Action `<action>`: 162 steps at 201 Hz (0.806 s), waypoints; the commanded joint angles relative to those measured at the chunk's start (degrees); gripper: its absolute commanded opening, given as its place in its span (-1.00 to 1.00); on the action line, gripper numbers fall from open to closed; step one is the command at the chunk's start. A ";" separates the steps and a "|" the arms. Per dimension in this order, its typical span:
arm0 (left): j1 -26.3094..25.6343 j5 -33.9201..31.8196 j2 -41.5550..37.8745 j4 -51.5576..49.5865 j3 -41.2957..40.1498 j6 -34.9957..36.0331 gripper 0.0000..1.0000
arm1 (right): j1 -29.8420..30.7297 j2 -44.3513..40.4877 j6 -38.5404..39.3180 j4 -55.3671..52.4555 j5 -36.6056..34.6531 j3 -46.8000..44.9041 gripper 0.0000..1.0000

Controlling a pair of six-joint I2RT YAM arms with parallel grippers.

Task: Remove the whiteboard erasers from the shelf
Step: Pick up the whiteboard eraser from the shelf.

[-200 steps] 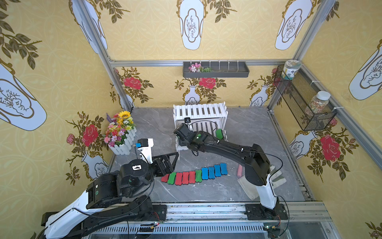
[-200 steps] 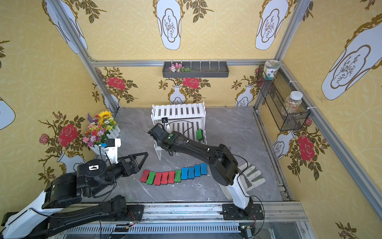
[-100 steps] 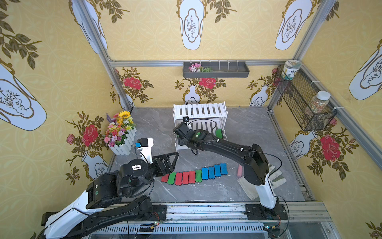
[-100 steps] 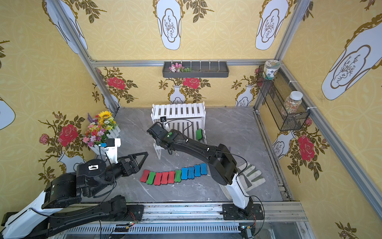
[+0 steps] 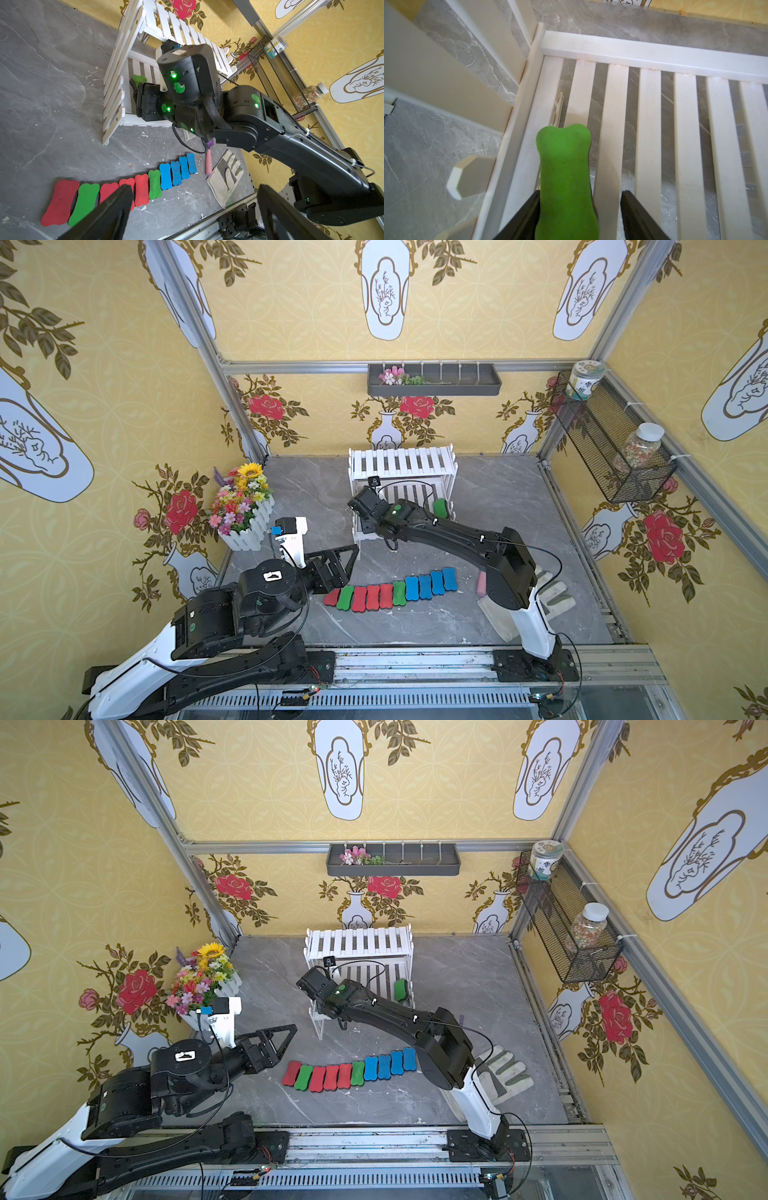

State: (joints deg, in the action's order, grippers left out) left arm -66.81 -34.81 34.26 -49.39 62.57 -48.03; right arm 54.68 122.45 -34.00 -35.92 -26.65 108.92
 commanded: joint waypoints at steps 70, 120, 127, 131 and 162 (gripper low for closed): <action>0.01 -0.54 0.02 0.18 -0.27 0.22 0.99 | 0.52 -3.83 3.39 6.38 0.25 -4.15 -0.13; 0.01 -0.94 -0.16 -0.01 -0.38 -0.02 0.99 | 2.49 -11.84 2.58 10.50 1.53 -11.04 -0.15; 0.01 -0.96 -0.16 -0.09 -0.42 -0.05 0.99 | 3.07 -13.73 2.31 11.19 1.69 -13.05 -0.15; 0.01 -1.11 -0.16 -0.10 -0.40 -0.05 0.99 | 3.48 -14.75 2.10 11.51 1.62 -14.06 -0.15; 0.01 -1.36 -0.07 -0.07 -0.59 -0.05 0.99 | 7.83 -23.62 -0.11 11.21 -1.01 -23.41 -0.15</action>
State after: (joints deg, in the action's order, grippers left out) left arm -66.81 -35.11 34.20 -49.56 62.30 -48.10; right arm 59.75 104.27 -31.92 -26.48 -25.65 90.67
